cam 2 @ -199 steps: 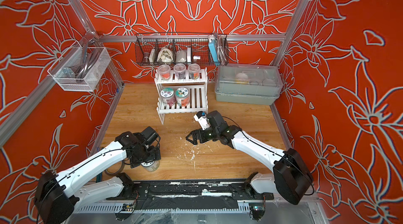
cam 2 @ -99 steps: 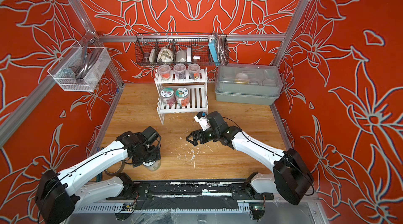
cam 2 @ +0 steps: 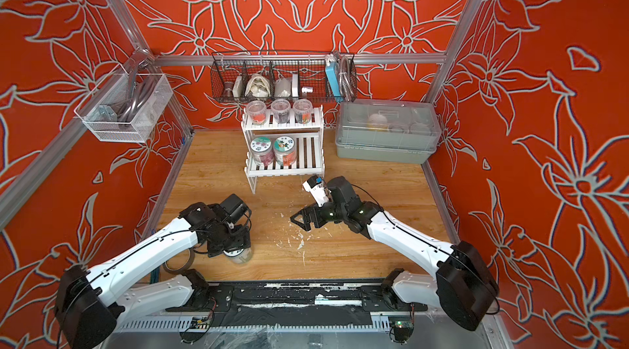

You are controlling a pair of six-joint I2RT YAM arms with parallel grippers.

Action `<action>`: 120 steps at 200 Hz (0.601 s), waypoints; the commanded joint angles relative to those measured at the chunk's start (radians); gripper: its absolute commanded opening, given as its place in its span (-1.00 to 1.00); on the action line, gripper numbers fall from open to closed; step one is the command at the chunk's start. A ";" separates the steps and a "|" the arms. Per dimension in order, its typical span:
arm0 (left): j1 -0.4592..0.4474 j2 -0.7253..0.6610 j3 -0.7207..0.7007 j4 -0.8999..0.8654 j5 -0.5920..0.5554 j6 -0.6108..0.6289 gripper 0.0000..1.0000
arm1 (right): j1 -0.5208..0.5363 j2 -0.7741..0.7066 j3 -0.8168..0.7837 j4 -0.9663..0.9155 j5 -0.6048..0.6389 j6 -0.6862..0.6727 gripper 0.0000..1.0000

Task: Place the seed container on the shelf
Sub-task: Pick up the seed jar at the center of the board.

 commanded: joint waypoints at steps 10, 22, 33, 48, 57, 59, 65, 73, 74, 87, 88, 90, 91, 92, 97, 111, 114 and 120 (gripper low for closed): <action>-0.003 -0.030 0.112 -0.106 0.027 0.055 0.60 | 0.013 -0.077 -0.025 0.079 -0.043 -0.151 0.98; -0.003 -0.036 0.147 -0.122 0.057 0.062 0.60 | 0.024 -0.096 -0.027 0.099 -0.050 -0.179 0.99; -0.004 -0.042 0.180 -0.137 0.073 0.067 0.59 | 0.041 -0.105 -0.033 0.127 -0.051 -0.199 0.99; -0.003 -0.041 0.231 -0.162 0.088 0.083 0.58 | 0.067 -0.109 -0.047 0.202 -0.064 -0.189 0.99; -0.004 -0.038 0.258 -0.170 0.099 0.093 0.59 | 0.088 -0.109 -0.061 0.263 -0.070 -0.188 0.99; -0.003 -0.038 0.262 -0.172 0.102 0.095 0.58 | 0.096 -0.110 -0.064 0.276 -0.070 -0.189 0.99; -0.004 -0.037 0.275 -0.174 0.111 0.097 0.59 | 0.117 -0.106 -0.070 0.307 -0.065 -0.202 0.99; -0.003 -0.040 0.287 -0.172 0.124 0.097 0.60 | 0.155 -0.101 -0.070 0.336 -0.063 -0.236 0.99; -0.003 -0.041 0.288 -0.172 0.126 0.097 0.60 | 0.159 -0.100 -0.069 0.337 -0.063 -0.239 0.99; -0.003 -0.046 0.304 -0.169 0.147 0.095 0.62 | 0.212 -0.087 -0.056 0.334 -0.039 -0.308 0.99; -0.004 -0.047 0.306 -0.169 0.150 0.095 0.62 | 0.215 -0.086 -0.057 0.334 -0.038 -0.312 0.99; -0.004 -0.049 0.308 -0.168 0.153 0.094 0.62 | 0.222 -0.084 -0.057 0.337 -0.037 -0.322 0.99; -0.003 -0.049 0.308 -0.167 0.155 0.093 0.62 | 0.224 -0.083 -0.057 0.337 -0.036 -0.326 0.99; -0.004 -0.050 0.310 -0.166 0.158 0.093 0.62 | 0.226 -0.082 -0.056 0.338 -0.036 -0.329 0.99; -0.004 -0.056 0.313 -0.161 0.166 0.088 0.62 | 0.237 -0.077 -0.054 0.340 -0.031 -0.346 0.99; -0.003 -0.074 0.310 -0.121 0.188 0.063 0.62 | 0.263 -0.060 -0.048 0.335 0.032 -0.381 0.99; -0.003 -0.073 0.306 -0.108 0.194 0.057 0.62 | 0.269 -0.058 -0.048 0.335 0.036 -0.392 0.99; -0.004 -0.111 0.295 -0.084 0.206 0.043 0.62 | 0.283 -0.052 -0.045 0.332 0.043 -0.413 0.99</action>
